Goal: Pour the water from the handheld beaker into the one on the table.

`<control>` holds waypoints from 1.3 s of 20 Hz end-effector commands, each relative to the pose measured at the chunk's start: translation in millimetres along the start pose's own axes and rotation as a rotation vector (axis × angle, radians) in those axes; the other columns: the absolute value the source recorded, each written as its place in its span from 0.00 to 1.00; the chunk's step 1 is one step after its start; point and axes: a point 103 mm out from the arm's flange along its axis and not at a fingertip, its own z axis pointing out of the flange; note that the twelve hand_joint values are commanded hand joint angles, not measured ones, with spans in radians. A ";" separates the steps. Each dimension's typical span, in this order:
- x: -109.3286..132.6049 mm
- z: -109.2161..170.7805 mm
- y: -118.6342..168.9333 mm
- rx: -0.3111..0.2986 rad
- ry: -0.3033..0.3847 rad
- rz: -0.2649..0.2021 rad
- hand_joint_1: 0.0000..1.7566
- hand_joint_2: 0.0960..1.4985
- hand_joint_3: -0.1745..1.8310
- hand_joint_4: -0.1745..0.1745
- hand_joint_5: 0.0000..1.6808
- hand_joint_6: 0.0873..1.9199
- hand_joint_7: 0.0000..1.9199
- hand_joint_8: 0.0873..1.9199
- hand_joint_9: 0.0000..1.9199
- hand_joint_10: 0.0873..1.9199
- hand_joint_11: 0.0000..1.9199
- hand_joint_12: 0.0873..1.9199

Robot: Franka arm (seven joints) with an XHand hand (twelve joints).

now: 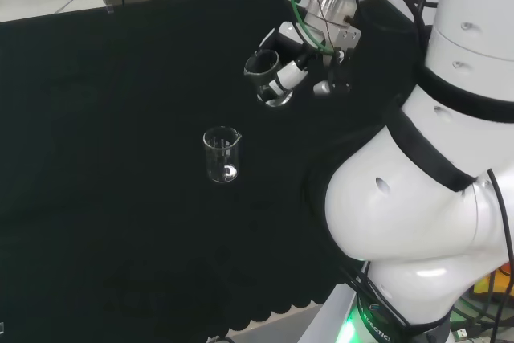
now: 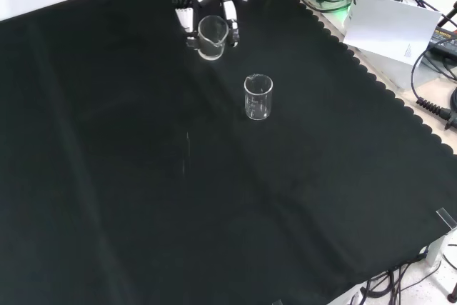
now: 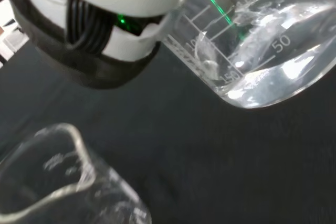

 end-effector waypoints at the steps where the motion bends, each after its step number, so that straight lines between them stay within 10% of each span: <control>1: 29.7 8.9 -38.2 0.062 -0.075 0.032 0.69 0.44 0.32 0.27 0.87 0.08 0.93 0.02 0.95 0.00 0.78 0.26; 26: 66.8 28.0 -36.2 0.280 -0.400 0.079 0.68 0.42 0.36 0.28 0.82 0.18 0.93 0.03 0.97 0.00 0.78 0.27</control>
